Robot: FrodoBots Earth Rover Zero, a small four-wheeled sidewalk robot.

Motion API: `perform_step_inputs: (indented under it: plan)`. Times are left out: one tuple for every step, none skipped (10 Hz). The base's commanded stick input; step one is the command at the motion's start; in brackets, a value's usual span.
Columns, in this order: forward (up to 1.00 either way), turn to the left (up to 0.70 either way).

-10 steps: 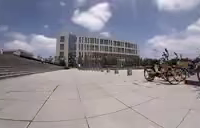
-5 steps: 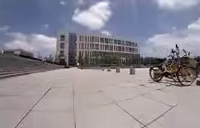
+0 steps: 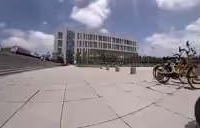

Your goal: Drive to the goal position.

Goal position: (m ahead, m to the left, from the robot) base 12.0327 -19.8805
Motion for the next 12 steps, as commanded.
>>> perform_step_inputs:
  plan:
    - [1.00, -0.31]
    - [1.00, -0.12]
    - [1.00, 0.00]
    - [1.00, 0.00]
    - [1.00, 0.00]
    - [1.00, 0.00]
    - [1.00, 0.00]
    - [1.00, -0.33]
    - [1.00, -0.33]
    - [1.00, -0.34]
    - [1.00, -0.33]
    - [1.00, -0.33]
